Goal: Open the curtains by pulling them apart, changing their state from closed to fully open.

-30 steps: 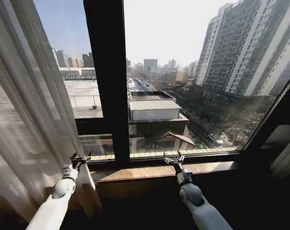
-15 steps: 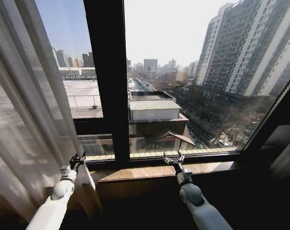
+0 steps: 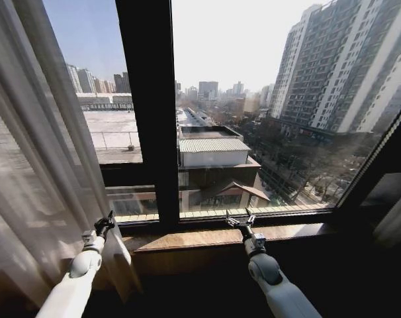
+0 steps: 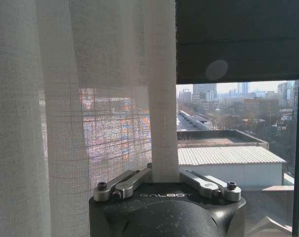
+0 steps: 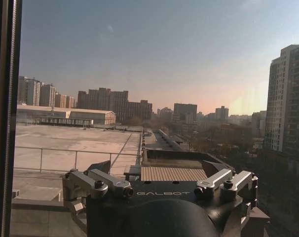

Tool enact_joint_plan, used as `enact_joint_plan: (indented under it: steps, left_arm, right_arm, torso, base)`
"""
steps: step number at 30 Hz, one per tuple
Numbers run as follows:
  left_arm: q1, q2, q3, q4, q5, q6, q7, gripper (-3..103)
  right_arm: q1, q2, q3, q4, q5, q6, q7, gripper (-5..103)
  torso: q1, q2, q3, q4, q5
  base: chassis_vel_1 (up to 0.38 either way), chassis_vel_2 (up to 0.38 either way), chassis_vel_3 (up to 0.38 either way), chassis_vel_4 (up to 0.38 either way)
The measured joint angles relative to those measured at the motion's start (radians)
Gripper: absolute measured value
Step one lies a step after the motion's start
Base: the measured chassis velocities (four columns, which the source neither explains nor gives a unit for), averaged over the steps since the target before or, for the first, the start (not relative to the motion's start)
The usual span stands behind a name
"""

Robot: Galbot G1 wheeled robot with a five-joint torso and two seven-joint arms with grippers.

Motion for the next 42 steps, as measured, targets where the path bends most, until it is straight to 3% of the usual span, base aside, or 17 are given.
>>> enact_joint_plan:
  steps: [17,42]
  left_arm:
    - [0.009,-0.001,-0.014,0.003,-0.029,-0.011,-0.004,0]
    - [0.016,-0.021,-0.017,0.018,-0.001,-0.030,-0.016,0]
  right_arm:
    - [0.000,0.000,0.000,0.000,0.000,0.000,0.000,100]
    - [0.000,0.000,0.000,0.000,0.000,0.000,0.000,100]
  torso:
    - [0.000,0.000,0.000,-0.0002,0.0001]
    - [0.000,0.000,0.000,0.0000,0.0002]
  base:
    - [0.070,0.074,-0.071,-0.081]
    - [0.324,0.323,-0.318,-0.317]
